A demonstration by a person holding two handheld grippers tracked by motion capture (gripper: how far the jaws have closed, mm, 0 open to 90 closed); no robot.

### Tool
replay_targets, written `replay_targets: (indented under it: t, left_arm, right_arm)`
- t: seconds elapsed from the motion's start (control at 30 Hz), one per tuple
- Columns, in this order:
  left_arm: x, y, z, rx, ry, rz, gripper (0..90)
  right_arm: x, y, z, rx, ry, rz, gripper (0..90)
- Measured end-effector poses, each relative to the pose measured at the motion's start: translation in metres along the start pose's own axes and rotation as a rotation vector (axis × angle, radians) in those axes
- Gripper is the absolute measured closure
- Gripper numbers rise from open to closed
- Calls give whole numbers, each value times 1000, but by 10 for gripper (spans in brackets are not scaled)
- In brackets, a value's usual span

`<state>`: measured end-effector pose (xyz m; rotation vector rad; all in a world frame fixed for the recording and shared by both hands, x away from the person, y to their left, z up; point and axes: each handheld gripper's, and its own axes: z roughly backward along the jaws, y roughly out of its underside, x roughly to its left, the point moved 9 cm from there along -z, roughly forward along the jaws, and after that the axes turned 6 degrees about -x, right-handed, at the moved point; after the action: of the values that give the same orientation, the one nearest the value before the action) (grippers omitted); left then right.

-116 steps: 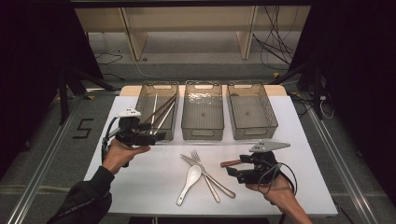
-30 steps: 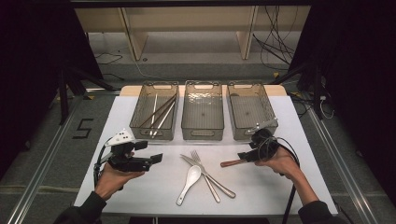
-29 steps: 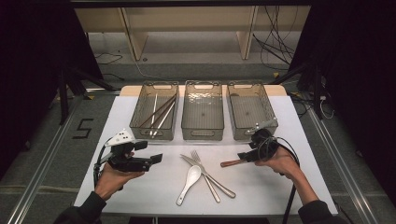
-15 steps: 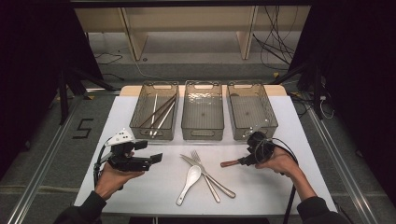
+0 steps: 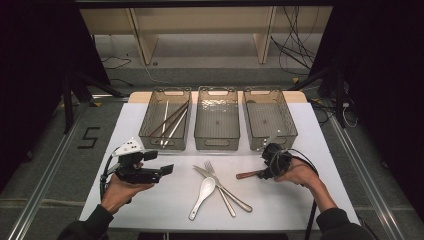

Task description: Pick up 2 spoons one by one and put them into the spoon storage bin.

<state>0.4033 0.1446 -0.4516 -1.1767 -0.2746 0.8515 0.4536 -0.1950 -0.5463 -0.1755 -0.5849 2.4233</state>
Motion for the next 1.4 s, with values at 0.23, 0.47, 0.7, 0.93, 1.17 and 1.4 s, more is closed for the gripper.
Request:
replay_targets:
  t: [0.23, 0.47, 0.7, 0.93, 1.17, 1.4]
  left_arm:
    - [0, 0, 0, -1, 1, 1, 157]
    - [-1, 0, 0, -2, 1, -2, 157]
    - [-1, 0, 0, 0, 1, -4, 157]
    - [0, 0, 0, 3, -1, -3, 157]
    - [0, 0, 0, 5, -1, -4, 157]
    - [1, 0, 0, 4, -3, -4, 157]
  right_arm:
    - [3, 3, 3, 28, 0, 15, 462]
    - [1, 8, 7, 54, 18, 10, 602]
    - [7, 12, 10, 81, 15, 39, 746]
    - [13, 13, 10, 94, 6, 87, 797]
    - [16, 9, 14, 65, -8, 92, 812]
    - [17, 4, 20, 34, -7, 84, 815]
